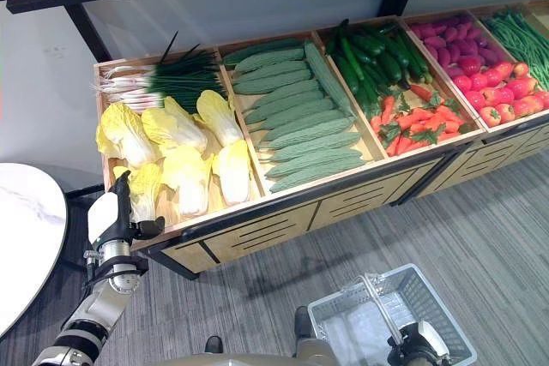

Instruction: Get the vegetables into the basket

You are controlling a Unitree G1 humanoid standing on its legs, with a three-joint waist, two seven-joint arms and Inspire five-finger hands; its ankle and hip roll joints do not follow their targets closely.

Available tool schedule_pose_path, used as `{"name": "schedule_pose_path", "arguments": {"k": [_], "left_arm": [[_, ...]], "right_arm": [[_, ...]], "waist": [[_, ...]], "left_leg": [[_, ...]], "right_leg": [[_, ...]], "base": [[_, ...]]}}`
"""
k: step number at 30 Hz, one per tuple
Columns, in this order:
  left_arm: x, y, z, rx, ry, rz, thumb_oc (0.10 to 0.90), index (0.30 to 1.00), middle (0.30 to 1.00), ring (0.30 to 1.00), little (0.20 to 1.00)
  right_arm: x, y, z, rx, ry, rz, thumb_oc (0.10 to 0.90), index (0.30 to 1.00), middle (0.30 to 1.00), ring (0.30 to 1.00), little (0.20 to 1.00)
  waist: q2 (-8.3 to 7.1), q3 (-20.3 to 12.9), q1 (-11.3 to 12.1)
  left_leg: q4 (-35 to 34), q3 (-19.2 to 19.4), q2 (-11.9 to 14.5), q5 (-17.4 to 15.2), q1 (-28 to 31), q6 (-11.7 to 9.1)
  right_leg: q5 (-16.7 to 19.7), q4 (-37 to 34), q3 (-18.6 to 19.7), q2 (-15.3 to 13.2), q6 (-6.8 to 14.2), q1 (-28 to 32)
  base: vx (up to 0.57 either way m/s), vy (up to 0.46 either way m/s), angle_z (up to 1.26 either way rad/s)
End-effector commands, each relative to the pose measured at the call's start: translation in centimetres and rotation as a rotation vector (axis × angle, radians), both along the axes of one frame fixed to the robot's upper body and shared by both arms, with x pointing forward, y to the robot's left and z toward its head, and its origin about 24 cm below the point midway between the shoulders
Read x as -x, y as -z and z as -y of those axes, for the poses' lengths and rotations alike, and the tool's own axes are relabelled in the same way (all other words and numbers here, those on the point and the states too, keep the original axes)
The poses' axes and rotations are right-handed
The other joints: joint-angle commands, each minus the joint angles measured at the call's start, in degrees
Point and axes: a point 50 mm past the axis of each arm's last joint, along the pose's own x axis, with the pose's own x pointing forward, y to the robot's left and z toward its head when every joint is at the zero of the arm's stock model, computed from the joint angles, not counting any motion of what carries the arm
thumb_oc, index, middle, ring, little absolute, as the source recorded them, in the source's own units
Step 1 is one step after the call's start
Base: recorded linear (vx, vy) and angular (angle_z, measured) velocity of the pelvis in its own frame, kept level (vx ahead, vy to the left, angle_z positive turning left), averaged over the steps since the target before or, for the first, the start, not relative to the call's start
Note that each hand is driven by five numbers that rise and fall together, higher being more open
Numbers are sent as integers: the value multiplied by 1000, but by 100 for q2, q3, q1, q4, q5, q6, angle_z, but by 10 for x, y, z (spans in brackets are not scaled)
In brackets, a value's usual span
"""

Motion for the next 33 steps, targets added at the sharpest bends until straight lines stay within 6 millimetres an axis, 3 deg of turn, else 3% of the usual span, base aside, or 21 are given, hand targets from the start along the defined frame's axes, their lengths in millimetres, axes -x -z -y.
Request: {"name": "schedule_pose_path", "arguments": {"k": [1, 2, 3, 4, 10, 15, 18, 22, 23, 26, 27, 28, 31, 32, 33], "left_arm": [[-9, -8, -20, -55, -114, 26, 900, 1000, 1000, 1000, 1000], [-5, -4, -23, -29, -156, 28, 900, 1000, 1000, 1000, 1000], [0, 0, -26, 45, -225, 46, 741, 778, 778, 778, 778], [0, -1, -27, 69, -255, 69, 400, 300, 300, 300, 300], [3, 0, -30, 173, -330, 117, 400, 300, 300, 300, 300], [-2, -5, -30, 155, -317, 135, 400, 300, 300, 300, 300], [-11, -22, -27, 110, -258, 201, 400, 300, 300, 300, 300], [-26, -63, -18, 14, -147, 372, 400, 300, 300, 300, 300], [-25, -63, -18, 13, -147, 372, 400, 300, 300, 300, 300], [-34, -112, -6, -32, -54, 609, 400, 300, 300, 300, 300], [-33, -112, -6, -33, -54, 609, 400, 300, 300, 300, 300], [-33, -135, 8, 17, 20, 734, 400, 300, 300, 300, 300], [-29, -152, 24, 204, 125, 839, 400, 300, 300, 300, 300], [-25, -155, 36, 379, 260, 837, 400, 300, 300, 300, 300], [-20, -154, 36, 561, 320, 845, 400, 300, 300, 300, 300]], "right_arm": [[-8, -6, 7, 84, -35, 22, 400, 300, 300, 300, 300], [-7, -6, 8, 88, -33, 17, 400, 300, 300, 300, 300], [-6, -5, 8, 89, -39, 8, 400, 300, 300, 300, 300], [-5, -5, 8, 90, -41, 4, 400, 300, 300, 300, 300], [-1, -5, 11, 99, -32, -20, 400, 300, 300, 300, 300], [-3, -5, 8, 94, -45, -12, 400, 300, 300, 300, 300], [-4, -4, 6, 89, -49, -9, 400, 300, 300, 300, 300], [-2, -3, 4, 81, -45, -9, 400, 300, 300, 300, 300], [-2, -2, 4, 81, -45, -9, 400, 300, 300, 300, 300], [0, 0, -1, 67, -40, -3, 400, 300, 300, 300, 300], [0, 0, -1, 67, -40, -3, 400, 300, 300, 300, 300], [4, 0, 1, 71, -20, -14, 400, 300, 300, 300, 300], [2, 0, -1, 60, -18, -1, 400, 300, 300, 300, 300], [0, -2, 3, 66, 2, 12, 400, 300, 300, 300, 300], [0, -4, 7, 68, 17, 13, 400, 300, 300, 300, 300]], "waist": [[-341, -50, -41], [-346, -57, -37], [-348, -69, -31], [-345, -72, -35], [-347, -76, -32], [-349, -92, -44], [-361, -103, -49], [-368, -97, -30], [-370, -97, -31], [-393, -104, -16], [-394, -103, -18], [-399, -100, -1], [-391, -86, -8], [-360, -55, -5], [-349, -60, 3]], "left_leg": [[1, -29, 95, -17, -317, -37], [1, -25, 95, -20, -305, -36], [1, -18, 91, -22, -294, -35], [1, -17, 90, -24, -290, -35], [1, -27, 83, -31, -268, -30], [1, -19, 86, -40, -237, -34], [1, -4, 93, -50, -222, -37], [1, -11, 94, -61, -226, -38], [1, -11, 94, -61, -224, -38], [1, -16, 102, -70, -236, -45], [1, -16, 102, -71, -234, -45], [1, -27, 97, -79, -243, -40], [1, -38, 85, -74, -241, -27], [1, -43, 83, -87, -215, -18], [1, -45, 66, -47, -246, -11]], "right_leg": [[-238, 24, -155, -495, 550, 214], [-241, 24, -158, -497, 548, 227], [-245, 24, -164, -498, 547, 238], [-245, 24, -165, -499, 543, 244], [-254, 24, -190, -514, 546, 272], [-260, 24, -180, -506, 547, 287], [-266, 24, -170, -508, 550, 297], [-274, 24, -173, -509, 551, 303], [-275, 24, -173, -509, 551, 305], [-279, 24, -185, -512, 551, 308], [-280, 24, -185, -512, 552, 309], [-281, 24, -197, -518, 549, 313], [-268, 24, -203, -528, 544, 316], [-275, 24, -208, -526, 545, 349], [-243, 24, -203, -544, 544, 315]], "base": [[0, 0, 0], [14, 3, -4], [11, 2, -4], [9, 7, -4], [0, 0, 0], [0, 0, 0], [0, 0, 0], [0, 0, 0], [0, 0, 0], [0, 0, 0], [0, 0, 0], [0, 0, 0], [-6, 4, 1], [-38, 22, 2], [0, 0, 0]]}}
